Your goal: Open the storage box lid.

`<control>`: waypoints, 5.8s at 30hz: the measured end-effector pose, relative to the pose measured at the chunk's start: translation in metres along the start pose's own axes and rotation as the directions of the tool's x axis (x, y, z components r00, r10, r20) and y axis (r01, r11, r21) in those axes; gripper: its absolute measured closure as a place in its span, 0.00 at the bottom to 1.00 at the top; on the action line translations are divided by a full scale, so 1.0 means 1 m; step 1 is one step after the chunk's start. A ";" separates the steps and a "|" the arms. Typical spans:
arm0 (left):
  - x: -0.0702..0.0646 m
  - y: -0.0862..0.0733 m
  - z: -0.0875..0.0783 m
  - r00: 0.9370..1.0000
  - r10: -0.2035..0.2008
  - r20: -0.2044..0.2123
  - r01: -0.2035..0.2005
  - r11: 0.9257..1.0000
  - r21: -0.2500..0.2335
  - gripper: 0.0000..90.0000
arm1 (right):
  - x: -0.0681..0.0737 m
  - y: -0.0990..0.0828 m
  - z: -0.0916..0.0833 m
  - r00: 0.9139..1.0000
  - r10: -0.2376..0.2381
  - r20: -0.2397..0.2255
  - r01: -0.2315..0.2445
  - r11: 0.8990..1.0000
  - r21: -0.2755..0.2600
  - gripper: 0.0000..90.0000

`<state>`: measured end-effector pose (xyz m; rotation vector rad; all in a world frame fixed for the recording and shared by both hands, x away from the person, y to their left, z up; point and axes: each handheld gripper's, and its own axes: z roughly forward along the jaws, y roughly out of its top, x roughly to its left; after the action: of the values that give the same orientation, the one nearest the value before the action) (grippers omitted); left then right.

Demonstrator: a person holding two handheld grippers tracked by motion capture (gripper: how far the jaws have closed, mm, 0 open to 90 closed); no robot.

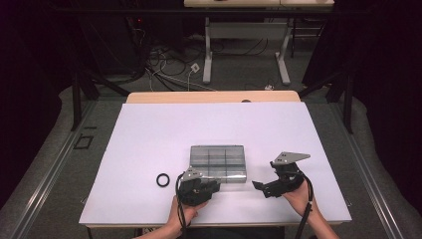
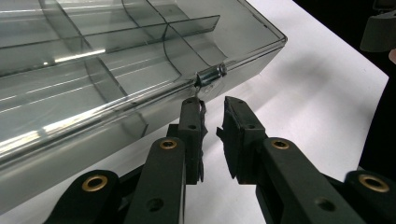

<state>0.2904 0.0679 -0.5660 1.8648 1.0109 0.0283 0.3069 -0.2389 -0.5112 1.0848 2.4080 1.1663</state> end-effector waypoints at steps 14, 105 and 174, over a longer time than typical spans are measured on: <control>0.005 -0.005 -0.003 0.999 -0.049 0.019 0.050 0.998 -0.038 0.91 | 0.000 -0.001 0.003 1.000 0.007 -0.007 -0.007 1.000 -0.017 0.00; 0.011 -0.003 -0.004 0.995 -0.073 0.068 0.077 0.996 -0.054 0.96 | 0.000 -0.001 0.003 1.000 0.003 -0.008 -0.003 1.000 -0.016 0.00; 0.006 0.028 -0.023 0.995 0.046 0.085 -0.034 0.989 -0.143 0.94 | 0.026 0.036 0.038 0.977 -0.200 0.074 0.202 0.979 -0.024 0.49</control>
<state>0.3021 0.0832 -0.5349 1.7420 0.8878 0.0401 0.3268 -0.1843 -0.5058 0.8351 2.3712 1.0757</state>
